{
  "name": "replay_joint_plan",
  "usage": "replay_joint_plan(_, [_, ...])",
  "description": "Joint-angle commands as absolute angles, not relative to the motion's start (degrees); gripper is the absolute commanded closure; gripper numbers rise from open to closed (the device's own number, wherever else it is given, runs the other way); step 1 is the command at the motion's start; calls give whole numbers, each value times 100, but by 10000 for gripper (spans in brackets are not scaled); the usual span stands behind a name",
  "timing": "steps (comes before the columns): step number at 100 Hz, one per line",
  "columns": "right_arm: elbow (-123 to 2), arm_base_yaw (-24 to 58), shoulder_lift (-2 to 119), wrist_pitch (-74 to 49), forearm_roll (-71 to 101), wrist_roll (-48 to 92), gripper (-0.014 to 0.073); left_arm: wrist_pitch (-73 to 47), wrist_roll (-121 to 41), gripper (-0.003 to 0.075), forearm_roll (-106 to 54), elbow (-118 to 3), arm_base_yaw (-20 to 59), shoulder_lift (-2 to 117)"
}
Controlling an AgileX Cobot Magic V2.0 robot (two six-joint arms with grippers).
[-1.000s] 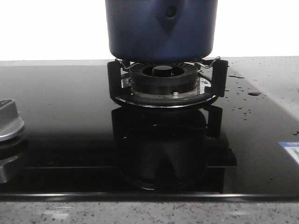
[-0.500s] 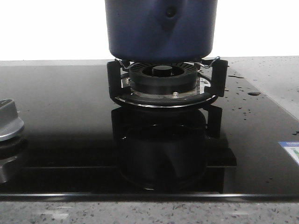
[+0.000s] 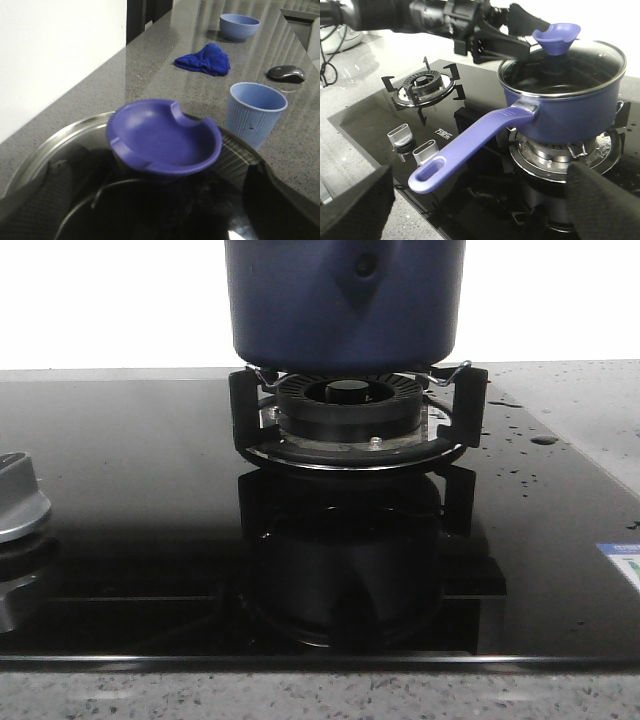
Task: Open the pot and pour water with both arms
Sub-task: 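Grasp the purple lid knob with the left gripper and lift the lid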
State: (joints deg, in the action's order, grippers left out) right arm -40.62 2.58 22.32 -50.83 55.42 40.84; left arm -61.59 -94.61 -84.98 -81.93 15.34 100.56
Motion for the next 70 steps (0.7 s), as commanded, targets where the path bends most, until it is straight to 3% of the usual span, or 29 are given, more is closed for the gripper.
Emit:
replay_joint_plan(1, [-4257,226,2343,-4825,5771,4157,-3,-6189,-9481,112,-8923,-8381,1703,9823])
replay_joint_plan(45, [-4257,226,2343,-4835,5771,4157,-3,-5249,-9481,125,-9139,-8381,2211,9833])
replay_joint_plan(56, [-4257,226,2343,-4835,5771,4157,-3,-5249,-9481,185,-9306,-8381,2232,9857])
replay_joint_plan(70, [-4257,226,2343,-4855,5771,4157,-3,-5279,-9481,321,-9316,-8381,2245,9940])
